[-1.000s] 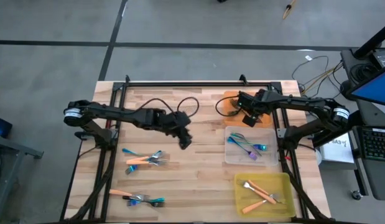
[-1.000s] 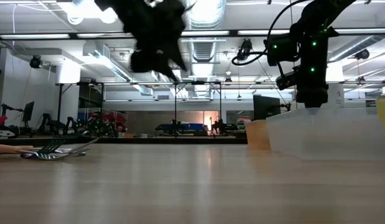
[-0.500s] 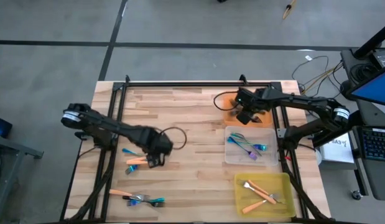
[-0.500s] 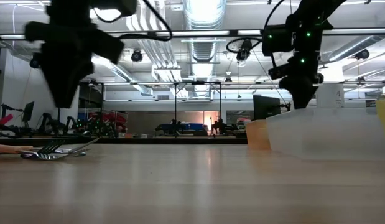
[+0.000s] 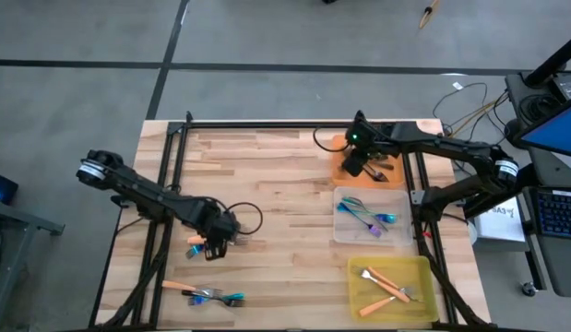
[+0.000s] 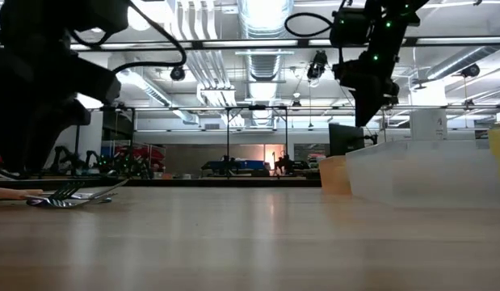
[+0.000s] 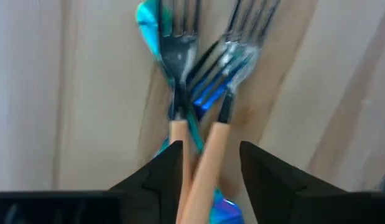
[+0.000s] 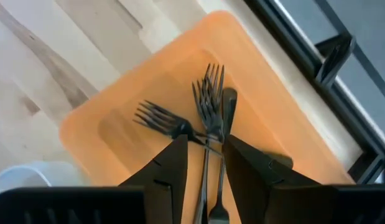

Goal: Sort silverware by color (type)
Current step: Put the orange fork into the yellow bin

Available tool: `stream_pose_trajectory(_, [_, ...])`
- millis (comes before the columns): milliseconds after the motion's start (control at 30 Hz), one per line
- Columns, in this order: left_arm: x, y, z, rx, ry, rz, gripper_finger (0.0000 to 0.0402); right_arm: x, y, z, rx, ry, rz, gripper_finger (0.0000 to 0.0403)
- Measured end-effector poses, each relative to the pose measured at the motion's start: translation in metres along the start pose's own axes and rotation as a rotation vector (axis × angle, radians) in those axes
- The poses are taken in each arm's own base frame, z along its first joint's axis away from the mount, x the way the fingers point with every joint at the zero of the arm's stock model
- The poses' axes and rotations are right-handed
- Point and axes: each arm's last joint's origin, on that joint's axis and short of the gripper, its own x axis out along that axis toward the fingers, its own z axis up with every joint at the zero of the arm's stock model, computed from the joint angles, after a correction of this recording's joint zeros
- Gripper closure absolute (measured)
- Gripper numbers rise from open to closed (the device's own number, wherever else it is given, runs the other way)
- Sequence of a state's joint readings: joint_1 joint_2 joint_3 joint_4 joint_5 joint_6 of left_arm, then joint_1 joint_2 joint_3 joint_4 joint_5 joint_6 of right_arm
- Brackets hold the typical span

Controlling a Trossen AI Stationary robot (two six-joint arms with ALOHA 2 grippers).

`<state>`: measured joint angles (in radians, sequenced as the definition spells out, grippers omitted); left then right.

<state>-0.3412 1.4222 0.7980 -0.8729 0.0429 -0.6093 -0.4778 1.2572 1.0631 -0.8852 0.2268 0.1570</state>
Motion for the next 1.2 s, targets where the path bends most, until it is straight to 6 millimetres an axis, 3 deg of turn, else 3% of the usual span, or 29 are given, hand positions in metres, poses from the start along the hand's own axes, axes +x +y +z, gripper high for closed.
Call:
stream_pose_trajectory(267, [0.011, 0.005, -0.007, 0.086, -0.040, -0.028, 0.0291, -0.007, -0.001, 0.007, -0.045, -0.031, 0.004, 0.0311])
stream_pose_trajectory(600, [0.015, -0.001, 0.001, 0.084, -0.058, -0.042, 0.0292, -0.005, 0.000, 0.005, -0.060, -0.023, 0.002, 0.0309])
stream_pose_trajectory(1033, [0.041, -0.005, 0.004, 0.080, 0.022, -0.082, 0.0293, -0.005, 0.000, 0.005, -0.059, -0.023, 0.002, 0.0316])
stream_pose_trajectory(1200, [0.038, -0.006, 0.007, 0.077, 0.011, -0.072, 0.0321, -0.005, 0.000, 0.005, -0.058, -0.025, 0.002, 0.0312])
